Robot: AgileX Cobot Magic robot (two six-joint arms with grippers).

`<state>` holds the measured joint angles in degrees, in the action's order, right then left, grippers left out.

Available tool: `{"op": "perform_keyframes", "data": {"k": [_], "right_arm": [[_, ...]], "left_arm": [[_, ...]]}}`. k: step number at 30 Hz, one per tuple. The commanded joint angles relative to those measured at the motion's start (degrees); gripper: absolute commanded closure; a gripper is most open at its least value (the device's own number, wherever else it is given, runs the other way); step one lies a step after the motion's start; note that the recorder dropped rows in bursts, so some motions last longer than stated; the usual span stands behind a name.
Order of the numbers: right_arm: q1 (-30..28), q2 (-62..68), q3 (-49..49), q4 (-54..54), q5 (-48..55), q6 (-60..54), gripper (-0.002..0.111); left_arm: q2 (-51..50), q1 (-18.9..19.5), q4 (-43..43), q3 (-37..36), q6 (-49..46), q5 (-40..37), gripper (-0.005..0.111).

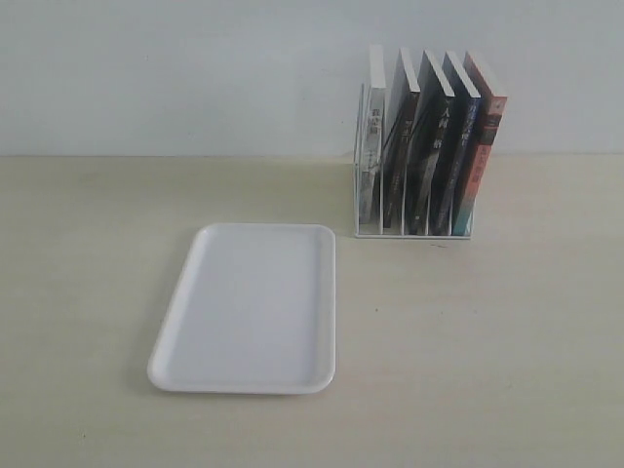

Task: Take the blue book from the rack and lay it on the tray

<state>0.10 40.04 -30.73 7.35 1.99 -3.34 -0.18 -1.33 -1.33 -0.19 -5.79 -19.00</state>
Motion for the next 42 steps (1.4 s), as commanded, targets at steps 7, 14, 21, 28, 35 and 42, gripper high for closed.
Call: {"op": "perform_keyframes", "data": {"k": [7, 14, 21, 28, 35, 42], "right_arm": [[-0.15, 28.57, -26.8, 11.72, 25.15, -13.35, 0.108], [0.26, 45.9, -50.25, 26.23, 41.61, -25.71, 0.108], [8.8, 60.22, -73.52, 9.58, 45.95, -12.0, 0.104], [11.43, 73.73, -87.51, 11.14, 54.76, -3.71, 0.066], [11.9, 79.52, -87.51, 15.33, 52.11, -6.71, 0.09], [11.9, 79.52, -87.51, 6.31, 49.62, -1.3, 0.083]], "left_arm": [[0.18, 0.11, -0.14, 0.19, -0.22, 0.9, 0.102], [0.18, 0.11, -0.14, 0.19, -0.22, 0.9, 0.102], [0.18, 0.11, -0.14, 0.19, -0.22, 0.9, 0.102], [0.18, 0.11, -0.14, 0.19, -0.22, 0.9, 0.102], [0.18, 0.11, -0.14, 0.19, -0.22, 0.9, 0.102], [0.18, 0.11, -0.14, 0.19, -0.22, 0.9, 0.102]]}}
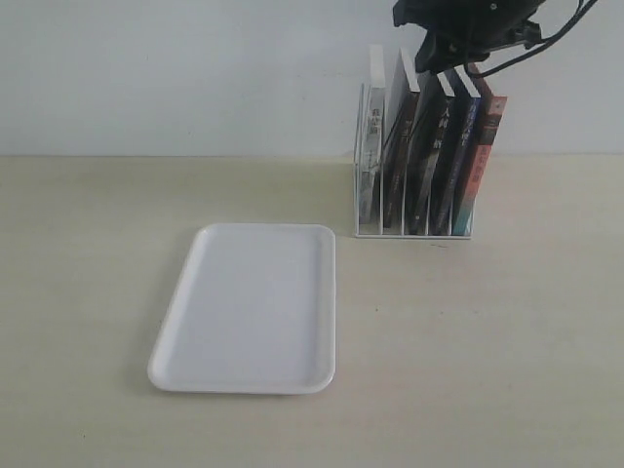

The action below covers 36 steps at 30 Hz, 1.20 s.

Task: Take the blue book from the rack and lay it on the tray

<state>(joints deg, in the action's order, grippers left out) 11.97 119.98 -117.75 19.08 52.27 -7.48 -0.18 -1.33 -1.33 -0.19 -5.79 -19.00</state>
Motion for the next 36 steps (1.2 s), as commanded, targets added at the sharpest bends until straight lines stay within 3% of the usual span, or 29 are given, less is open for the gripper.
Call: {"op": "perform_keyframes", "data": {"k": [1, 4, 22, 25, 31, 36], "right_arm": [[0.03, -0.43, -0.49, -6.49, -0.54, 3.16, 0.078], [0.03, -0.43, -0.49, -6.85, -0.44, 3.16, 0.069], [0.03, 4.03, -0.49, -6.61, 0.51, 3.41, 0.07], [0.03, 4.54, -0.49, -6.61, 0.42, 4.34, 0.077], [0.03, 4.66, -0.82, -6.61, -0.13, 4.63, 0.108], [0.03, 4.66, -2.73, -6.61, -0.03, 6.05, 0.108]], "left_arm": [[0.18, 0.11, -0.14, 0.19, -0.22, 0.9, 0.102], [0.18, 0.11, -0.14, 0.19, -0.22, 0.9, 0.102], [0.18, 0.11, -0.14, 0.19, -0.22, 0.9, 0.102], [0.18, 0.11, -0.14, 0.19, -0.22, 0.9, 0.102], [0.18, 0.11, -0.14, 0.19, -0.22, 0.9, 0.102], [0.18, 0.11, -0.14, 0.19, -0.22, 0.9, 0.102]]}}
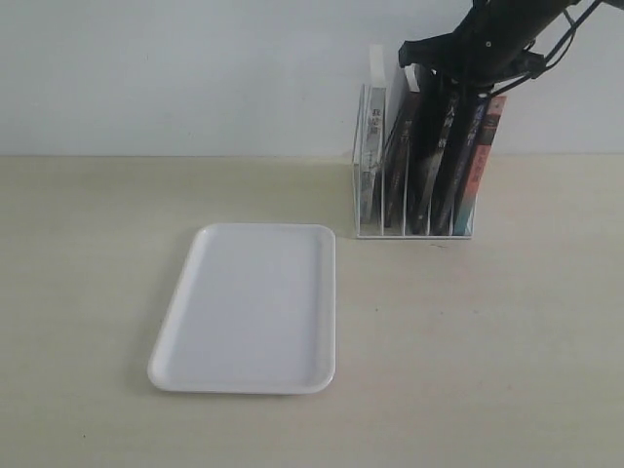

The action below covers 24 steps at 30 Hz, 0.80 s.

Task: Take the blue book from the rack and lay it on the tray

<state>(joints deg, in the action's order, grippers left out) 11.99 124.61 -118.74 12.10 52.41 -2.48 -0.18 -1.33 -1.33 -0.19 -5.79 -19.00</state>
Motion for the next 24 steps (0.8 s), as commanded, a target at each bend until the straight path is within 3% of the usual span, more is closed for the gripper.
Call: {"op": "perform_keyframes", "data": {"k": [1, 12, 24], "right_arm": [[0.01, 0.03, -2.42, 0.37, 0.01, 1.05, 0.108], [0.01, -0.09, -16.69, -0.65, 9.79, 2.05, 0.108], [0.01, -0.65, -17.85, -0.65, 9.89, 2.05, 0.108]], "left_arm": [[0.18, 0.11, -0.14, 0.19, -0.22, 0.9, 0.102], [0.18, 0.11, -0.14, 0.19, -0.22, 0.9, 0.102], [0.18, 0.11, -0.14, 0.19, -0.22, 0.9, 0.102]]}}
